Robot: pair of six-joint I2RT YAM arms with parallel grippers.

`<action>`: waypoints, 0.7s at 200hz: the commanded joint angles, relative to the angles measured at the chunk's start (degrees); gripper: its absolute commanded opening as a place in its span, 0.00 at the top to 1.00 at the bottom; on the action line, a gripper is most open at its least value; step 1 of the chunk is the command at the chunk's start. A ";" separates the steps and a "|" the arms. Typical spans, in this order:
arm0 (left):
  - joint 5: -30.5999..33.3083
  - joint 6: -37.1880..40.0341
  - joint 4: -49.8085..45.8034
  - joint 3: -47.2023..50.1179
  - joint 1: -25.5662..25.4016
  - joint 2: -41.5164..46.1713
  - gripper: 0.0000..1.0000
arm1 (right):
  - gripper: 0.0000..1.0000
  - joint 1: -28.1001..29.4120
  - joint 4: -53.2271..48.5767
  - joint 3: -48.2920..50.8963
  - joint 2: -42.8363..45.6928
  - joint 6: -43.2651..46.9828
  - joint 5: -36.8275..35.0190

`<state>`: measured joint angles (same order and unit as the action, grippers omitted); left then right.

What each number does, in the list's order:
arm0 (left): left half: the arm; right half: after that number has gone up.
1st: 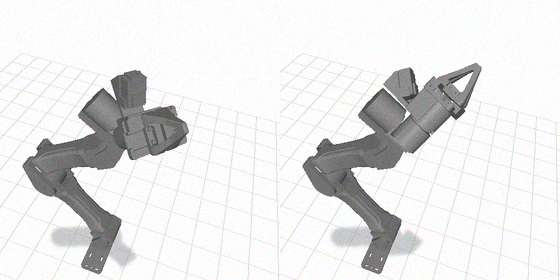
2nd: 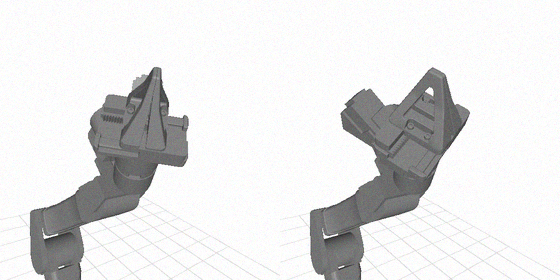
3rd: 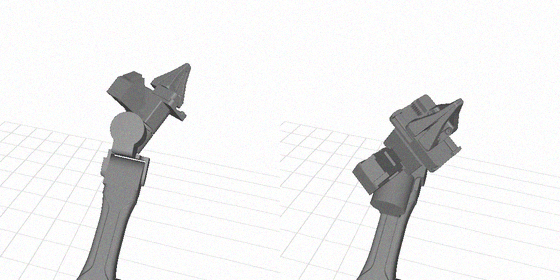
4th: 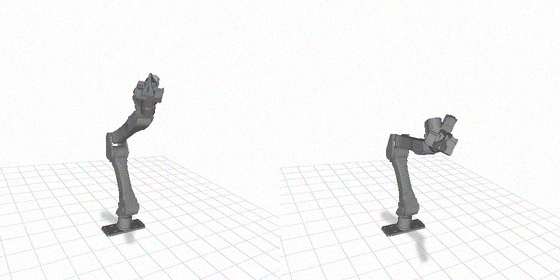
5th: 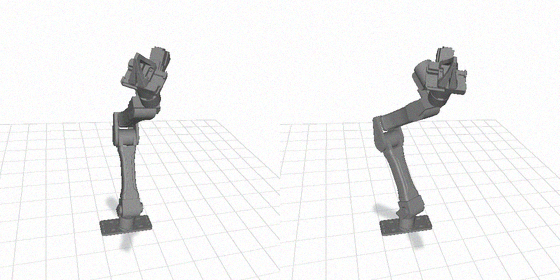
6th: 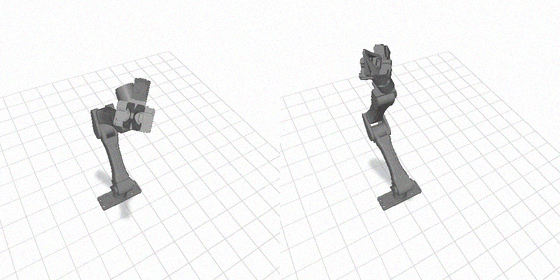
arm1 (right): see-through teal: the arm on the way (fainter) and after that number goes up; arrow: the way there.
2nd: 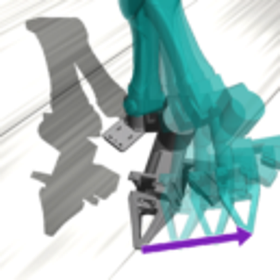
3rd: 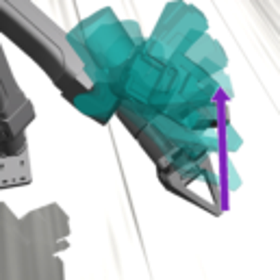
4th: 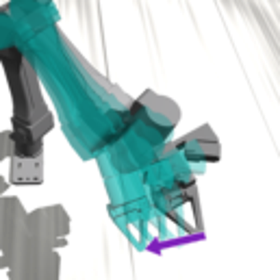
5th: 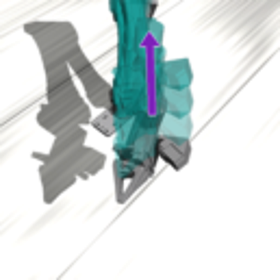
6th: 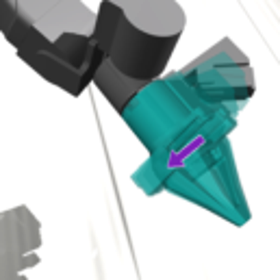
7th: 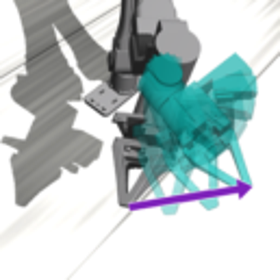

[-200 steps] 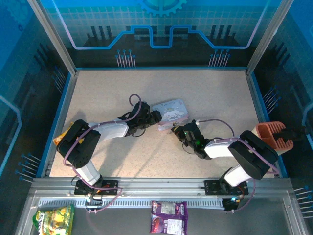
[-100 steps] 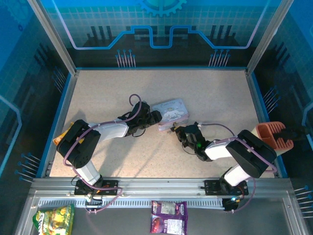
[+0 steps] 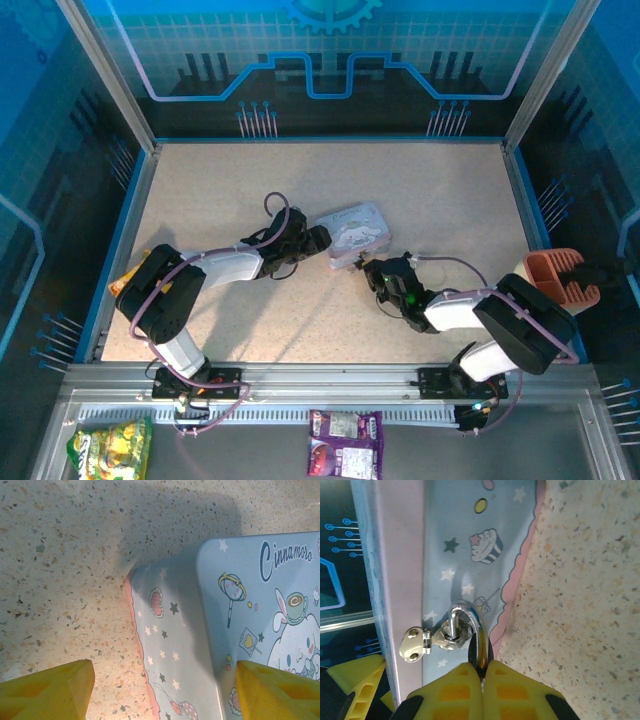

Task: Unlock a padlock with a key

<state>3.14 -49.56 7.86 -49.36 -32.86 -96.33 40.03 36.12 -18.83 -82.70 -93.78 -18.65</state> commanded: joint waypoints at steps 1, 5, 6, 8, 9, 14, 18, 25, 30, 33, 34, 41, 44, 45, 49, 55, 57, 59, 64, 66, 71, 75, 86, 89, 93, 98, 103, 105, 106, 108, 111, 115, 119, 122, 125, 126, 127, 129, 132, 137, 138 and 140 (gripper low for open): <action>1.26 0.20 -5.92 0.92 0.01 -2.01 0.26 | 1.00 1.26 -15.31 -3.97 3.33 6.69 -9.62; 1.40 0.19 -6.00 0.87 -0.03 -1.88 0.26 | 1.00 1.33 -17.12 -4.22 3.49 6.69 -10.20; 1.42 0.22 -6.05 0.81 -0.06 -1.90 0.26 | 1.00 1.35 -17.44 -4.21 3.59 6.68 -10.36; 1.43 0.22 -6.09 0.84 -0.07 -1.92 0.26 | 1.00 1.36 -17.96 -4.16 3.64 6.68 -10.59; 1.43 0.24 -6.09 0.84 -0.04 -1.92 0.26 | 1.00 1.36 -18.12 -4.13 3.66 6.68 -10.69; 1.48 0.34 -6.18 0.83 -0.07 -1.85 0.26 | 1.00 1.29 -18.44 -3.81 3.81 6.54 -11.07; 1.54 0.34 -6.26 0.91 -0.05 -1.84 0.26 | 1.00 1.18 -18.45 -3.37 3.73 6.38 -11.22; 1.53 0.39 -6.25 0.89 -0.03 -1.81 0.26 | 1.00 0.71 -18.56 -3.06 3.49 6.70 -10.83; 1.61 0.41 -6.27 0.89 -0.01 -1.84 0.26 | 1.00 0.34 -19.22 -3.33 3.27 7.31 -10.17; 1.58 0.42 -6.22 0.92 -0.01 -1.92 0.26 | 1.00 0.15 -20.03 -3.86 3.04 7.62 -9.82; 1.55 0.38 -6.20 0.88 -0.05 -1.88 0.26 | 1.00 0.10 -20.16 -3.98 3.01 7.77 -9.69; 1.50 0.41 -6.16 0.93 -0.05 -2.04 0.26 | 1.00 0.00 -22.57 -4.69 2.39 8.03 -9.15; 1.44 0.40 -6.13 0.84 -0.03 -2.10 0.26 | 1.00 -0.05 -22.87 -4.76 2.16 8.08 -8.94; 1.44 0.37 -6.11 0.84 -0.06 -2.10 0.26 | 1.00 -0.04 -22.90 -4.79 2.09 8.12 -8.81; 1.46 0.43 -6.10 0.78 -0.03 -2.14 0.26 | 1.00 -0.09 -22.70 -4.81 1.62 8.31 -8.32; 1.28 0.42 -6.10 0.72 -0.03 -2.25 0.26 | 1.00 -0.47 -22.88 -5.26 0.86 8.67 -7.04; 1.29 0.38 -6.10 0.68 -0.10 -2.27 0.26 | 1.00 -0.65 -23.21 -5.43 0.63 8.65 -6.55; 1.26 0.40 -6.10 0.68 -0.08 -2.28 0.26 | 1.00 -0.79 -23.60 -5.63 0.41 8.58 -6.24; 1.23 0.35 -6.10 0.58 -0.03 -2.28 0.26 | 1.00 -1.12 -24.05 -5.86 -0.13 8.50 -5.39; 1.21 0.37 -6.06 0.58 -0.13 -2.28 0.26 | 1.00 -1.21 -24.07 -5.95 -0.30 8.47 -5.11; 1.18 0.36 -6.12 0.58 -0.16 -2.21 0.26 | 1.00 -1.46 -24.13 -5.93 -0.64 8.44 -4.57; 1.24 0.51 -6.17 0.58 -0.08 -2.18 0.26 | 1.00 -1.77 -24.24 -5.92 -0.76 8.35 -4.15; 1.34 0.60 -6.38 0.65 -0.09 -2.01 0.26 | 1.00 -2.38 -24.42 -5.87 -0.89 8.26 -3.42; 1.42 0.65 -6.51 0.67 -0.08 -1.92 0.26 | 1.00 -2.61 -24.55 -5.81 -0.89 8.18 -3.22; 1.43 0.68 -6.50 0.65 -0.11 -1.86 0.26 | 1.00 -2.87 -24.94 -5.83 -0.77 7.90 -3.00; 1.56 0.69 -6.52 0.75 -0.13 -1.76 0.26 | 1.00 -3.36 -25.89 -5.85 -0.70 7.51 -2.62; 1.65 0.75 -6.52 0.75 -0.05 -1.74 0.26 | 1.00 -3.77 -27.22 -5.87 -0.59 6.93 -2.25; 1.64 0.75 -6.54 0.82 -0.06 -1.75 0.26 | 1.00 -4.03 -27.46 -5.87 -0.55 6.72 -2.08; 1.71 0.77 -6.54 0.79 -0.04 -1.71 0.26 | 1.00 -4.14 -27.57 -5.87 -0.59 6.61 -2.00; 1.72 0.76 -6.52 0.83 -0.06 -1.67 0.26 | 1.00 -4.30 -27.76 -5.87 -0.59 6.49 -1.80; 1.71 0.73 -6.47 0.85 -0.10 -1.70 0.26 | 1.00 -4.73 -27.92 -5.82 -0.66 6.24 -1.36; 1.78 0.71 -6.45 0.93 -0.06 -1.75 0.26 | 1.00 -5.39 -27.89 -5.59 -0.90 5.84 -0.43; 1.77 0.69 -6.41 0.92 -0.16 -1.75 0.26 | 1.00 -6.15 -27.58 -5.33 -1.25 5.31 0.72; 1.72 0.68 -6.28 0.89 -0.09 -1.80 0.26 | 1.00 -6.70 -27.10 -5.08 -1.57 4.83 1.87; 1.68 0.69 -6.23 0.93 -0.11 -1.83 0.26 | 1.00 -7.53 -26.26 -4.81 -2.00 4.37 3.19; 1.64 0.69 -6.17 0.93 -0.15 -1.84 0.26 | 1.00 -7.74 -26.00 -4.72 -2.10 4.21 3.67; 1.58 0.69 -6.13 0.93 -0.12 -1.88 0.26 | 1.00 -7.98 -25.87 -4.64 -2.24 4.08 4.09; 1.54 0.69 -6.06 0.87 -0.10 -1.92 0.26 | 1.00 -8.55 -25.12 -4.42 -2.50 3.87 4.84; 1.46 0.69 -6.10 0.91 -0.10 -1.98 0.27 | 1.00 -9.17 -24.03 -4.17 -2.88 3.50 6.14; 1.43 0.68 -6.01 0.85 -0.13 -2.10 0.26 | 1.00 -10.13 -22.54 -3.81 -3.40 3.12 7.69; 1.39 0.69 -6.01 0.85 -0.11 -2.06 0.26 | 1.00 -10.31 -22.30 -3.74 -3.51 3.10 8.03; 1.36 0.65 -5.97 0.85 -0.10 -2.09 0.26 | 1.00 -10.71 -21.68 -3.67 -3.72 2.91 8.70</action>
<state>2.74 -49.56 8.01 -49.36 -33.19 -96.33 34.63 18.65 -25.45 -82.85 -87.42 -14.37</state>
